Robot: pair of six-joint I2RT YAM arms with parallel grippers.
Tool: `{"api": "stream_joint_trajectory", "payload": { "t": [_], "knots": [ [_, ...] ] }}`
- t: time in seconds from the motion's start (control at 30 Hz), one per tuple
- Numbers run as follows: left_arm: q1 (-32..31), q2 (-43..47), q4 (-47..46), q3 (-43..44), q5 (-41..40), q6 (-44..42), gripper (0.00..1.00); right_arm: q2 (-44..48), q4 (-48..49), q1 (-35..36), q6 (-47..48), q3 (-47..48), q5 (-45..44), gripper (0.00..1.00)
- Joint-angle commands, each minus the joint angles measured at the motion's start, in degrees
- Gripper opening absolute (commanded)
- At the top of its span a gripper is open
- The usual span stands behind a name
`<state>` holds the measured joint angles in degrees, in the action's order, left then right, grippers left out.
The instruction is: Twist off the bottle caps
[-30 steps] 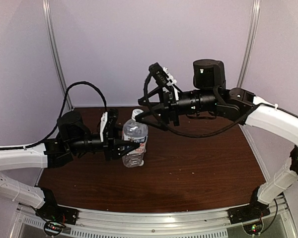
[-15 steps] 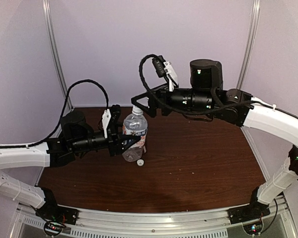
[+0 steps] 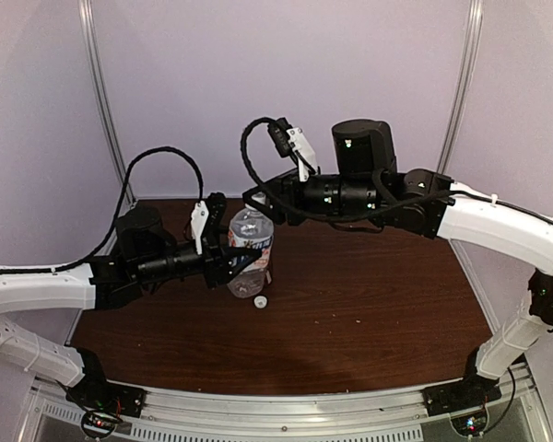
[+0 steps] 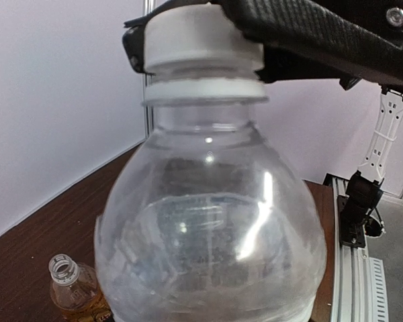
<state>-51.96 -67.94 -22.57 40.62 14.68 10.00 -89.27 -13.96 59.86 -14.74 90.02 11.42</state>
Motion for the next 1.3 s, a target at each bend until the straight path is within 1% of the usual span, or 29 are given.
{"api": "stream_joint_trajectory", "payload": {
  "t": [0.0, 0.07, 0.3, 0.4, 0.5, 0.6, 0.67, 0.77, 0.83, 0.93, 1.0, 1.07, 1.17, 1.27],
  "knots": [
    [-0.1, -0.3, -3.3, 1.6, -1.4, 0.7, 0.35, 0.1, 0.2, 0.3, 0.6, 1.2, -1.3, 0.43],
    [-0.2, -0.2, -3.4, 1.6, -1.3, 0.8, 0.35, 0.1, 0.2, 0.3, 1.0, 1.0, -1.5, 0.39],
    [-0.2, 0.3, -3.7, 1.2, -1.3, 0.8, 0.35, 0.4, 0.5, 0.2, 1.4, 0.2, -1.3, 0.28],
    [-0.2, 0.8, -4.3, 0.8, -1.0, 0.8, 0.35, 0.9, 1.4, -0.2, 2.0, -0.6, 0.2, 0.23],
    [-0.2, 1.7, -5.0, 0.2, 0.9, 0.7, 0.35, 1.9, 3.4, -1.6, 3.4, -2.2, 5.3, 0.2],
    [-0.1, 3.0, -6.5, -0.9, 5.5, -0.2, 0.35, 2.5, 5.2, -3.7, 7.3, -3.6, 15.4, 0.18],
    [-0.1, 3.6, -6.6, -1.2, 9.8, -0.9, 0.35, 2.4, 4.5, -4.7, 10.9, -3.1, 21.4, 0.18],
    [-0.2, 4.7, -6.5, -1.6, 18.4, -1.8, 0.35, 1.5, 1.1, -5.8, 19.3, -1.5, 30.6, 0.19],
    [-0.2, 5.1, -7.4, -2.0, 24.4, -2.0, 0.35, 1.2, -0.4, -7.4, 23.2, -1.2, 38.9, 0.2],
    [-0.2, 5.0, -8.6, -2.0, 30.4, -1.0, 0.35, 0.3, -0.7, -10.2, 25.7, -0.8, 49.4, 0.22],
    [-0.1, 4.9, -9.4, -2.0, 32.4, -0.4, 0.35, -0.5, -0.6, -11.6, 25.5, -0.3, 53.6, 0.24],
    [-0.2, 4.5, -9.9, -2.0, 32.7, 0.0, 0.35, -0.6, -0.5, -12.2, 25.3, -0.5, 54.1, 0.27],
    [-0.1, 3.8, -9.4, -1.6, 32.3, -0.1, 0.35, 0.1, 1.5, -12.3, 23.3, -1.7, 52.1, 0.29],
    [-0.2, 3.2, -9.3, -1.2, 30.8, -0.3, 0.35, 1.2, 2.3, -12.3, 20.9, -2.4, 47.9, 0.35]
  ]
}}
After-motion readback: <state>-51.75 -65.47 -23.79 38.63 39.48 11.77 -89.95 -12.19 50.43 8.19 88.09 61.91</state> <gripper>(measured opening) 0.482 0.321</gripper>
